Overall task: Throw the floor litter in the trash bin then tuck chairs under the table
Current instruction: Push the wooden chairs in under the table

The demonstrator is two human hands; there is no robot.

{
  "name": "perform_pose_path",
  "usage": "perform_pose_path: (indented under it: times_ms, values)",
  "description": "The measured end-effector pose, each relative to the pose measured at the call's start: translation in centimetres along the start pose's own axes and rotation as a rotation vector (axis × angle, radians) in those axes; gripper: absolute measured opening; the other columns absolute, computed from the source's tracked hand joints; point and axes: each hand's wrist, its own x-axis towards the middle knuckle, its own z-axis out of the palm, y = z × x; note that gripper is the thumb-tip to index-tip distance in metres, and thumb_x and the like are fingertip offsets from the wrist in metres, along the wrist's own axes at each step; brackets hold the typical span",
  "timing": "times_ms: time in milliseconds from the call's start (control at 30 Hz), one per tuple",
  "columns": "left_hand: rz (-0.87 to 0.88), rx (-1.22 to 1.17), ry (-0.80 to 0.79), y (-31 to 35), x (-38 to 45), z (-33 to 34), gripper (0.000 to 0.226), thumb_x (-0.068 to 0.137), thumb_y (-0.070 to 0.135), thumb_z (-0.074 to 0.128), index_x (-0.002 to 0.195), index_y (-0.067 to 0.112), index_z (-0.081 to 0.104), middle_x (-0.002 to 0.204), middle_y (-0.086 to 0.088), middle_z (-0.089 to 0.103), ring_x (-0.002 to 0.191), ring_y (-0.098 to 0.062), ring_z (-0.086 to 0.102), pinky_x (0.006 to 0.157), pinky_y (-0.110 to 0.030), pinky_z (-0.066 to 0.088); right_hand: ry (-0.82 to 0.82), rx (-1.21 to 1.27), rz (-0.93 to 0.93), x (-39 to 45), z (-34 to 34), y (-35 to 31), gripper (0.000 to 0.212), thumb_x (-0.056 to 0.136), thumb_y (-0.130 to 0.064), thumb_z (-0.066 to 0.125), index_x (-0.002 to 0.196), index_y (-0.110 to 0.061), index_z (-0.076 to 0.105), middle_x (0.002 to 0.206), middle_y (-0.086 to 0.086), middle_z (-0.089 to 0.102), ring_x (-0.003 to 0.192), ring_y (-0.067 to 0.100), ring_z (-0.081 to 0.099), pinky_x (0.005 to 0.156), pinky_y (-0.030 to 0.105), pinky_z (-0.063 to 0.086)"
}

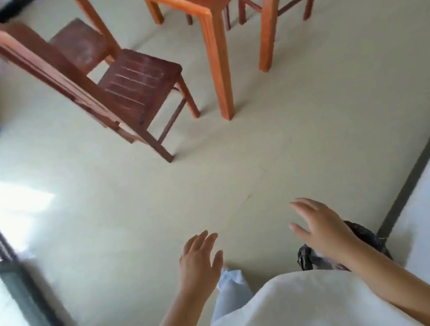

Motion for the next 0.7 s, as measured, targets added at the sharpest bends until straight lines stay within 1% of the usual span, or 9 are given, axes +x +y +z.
perform_pose_path:
  times_ms: [67,133,200,267,367,467,567,633,700]
  values:
    - [-0.122,-0.062,0.046,-3.1,-1.4,-1.0,0.041,0.091,0.026,0.050,0.130,0.018,0.042,0.142,-0.004,0.040,0.133,-0.021,0.029,0.107,-0.033,0.025,-0.053,-0.036,-0.119,2.9,1.1,-3.7,0.042,0.088,-0.018,0.056,0.123,0.002,0.048,0.132,0.019,0.048,0.122,0.031,0.043,0.100,0.040,0.033]
    - [-0.227,-0.100,0.065,-6.1,-2.6,-2.0,0.042,0.092,0.028,0.047,0.132,0.020,0.038,0.144,-0.001,0.036,0.134,-0.019,0.025,0.108,-0.030,0.022,-0.103,-0.063,-0.228,5.5,2.5,-8.1,0.045,0.082,-0.024,0.052,0.117,0.005,0.054,0.124,0.023,0.054,0.114,0.035,0.050,0.095,0.044,0.039]
    - [-0.311,-0.123,0.097,-9.0,-3.3,-3.1,0.043,0.094,0.031,0.043,0.134,0.022,0.034,0.146,0.002,0.032,0.135,-0.016,0.022,0.108,-0.026,0.019,-0.143,-0.072,-0.326,7.8,4.2,-12.4,0.047,0.073,-0.028,0.052,0.103,0.007,0.063,0.107,0.024,0.065,0.097,0.038,0.062,0.081,0.049,0.049]
    - [-0.367,-0.153,0.137,-11.7,-3.4,-4.4,0.043,0.094,0.032,0.041,0.135,0.023,0.033,0.146,0.003,0.031,0.135,-0.015,0.021,0.108,-0.024,0.018,-0.192,-0.090,-0.397,9.8,5.8,-16.7,0.045,0.070,-0.031,0.049,0.092,0.004,0.067,0.094,0.022,0.069,0.083,0.035,0.067,0.068,0.049,0.054]
    - [-0.413,-0.191,0.185,-15.5,-2.5,-6.4,0.043,0.094,0.031,0.041,0.135,0.023,0.032,0.146,0.003,0.031,0.135,-0.015,0.021,0.108,-0.023,0.016,-0.231,-0.144,-0.487,12.6,8.2,-21.9,0.048,0.068,-0.034,0.041,0.087,0.001,0.068,0.089,0.018,0.071,0.077,0.031,0.069,0.061,0.047,0.055]
    - [-0.445,-0.230,0.220,-19.1,-0.4,-8.6,0.042,0.093,0.029,0.043,0.134,0.021,0.035,0.145,0.000,0.033,0.135,-0.018,0.023,0.108,-0.025,0.019,-0.274,-0.153,-0.495,15.3,9.9,-25.3,0.048,0.068,-0.033,0.041,0.087,0.001,0.068,0.089,0.018,0.071,0.078,0.032,0.069,0.062,0.047,0.054]
    - [-0.451,-0.260,0.243,-22.2,2.5,-11.1,0.042,0.093,0.028,0.044,0.133,0.020,0.037,0.144,-0.001,0.036,0.134,-0.019,0.025,0.107,-0.026,0.020,-0.278,-0.136,-0.434,18.4,10.6,-27.2,0.039,0.068,-0.025,0.054,0.092,0.004,0.067,0.095,0.021,0.069,0.084,0.035,0.067,0.071,0.046,0.051]
    - [-0.438,-0.272,0.257,-24.1,5.0,-13.0,0.042,0.093,0.027,0.044,0.133,0.019,0.036,0.144,-0.001,0.035,0.134,-0.019,0.025,0.108,-0.025,0.019,-0.263,-0.114,-0.363,21.2,10.5,-27.9,0.045,0.070,-0.028,0.052,0.097,0.005,0.065,0.102,0.022,0.067,0.093,0.037,0.063,0.080,0.042,0.046]
    - [-0.433,-0.276,0.272,-26.2,7.9,-15.0,0.042,0.092,0.027,0.045,0.133,0.018,0.037,0.144,-0.002,0.035,0.134,-0.020,0.025,0.108,-0.026,0.019,-0.228,-0.124,-0.302,24.8,10.5,-28.6,0.054,0.071,-0.036,0.048,0.102,0.006,0.063,0.109,0.024,0.064,0.101,0.037,0.060,0.087,0.044,0.043]
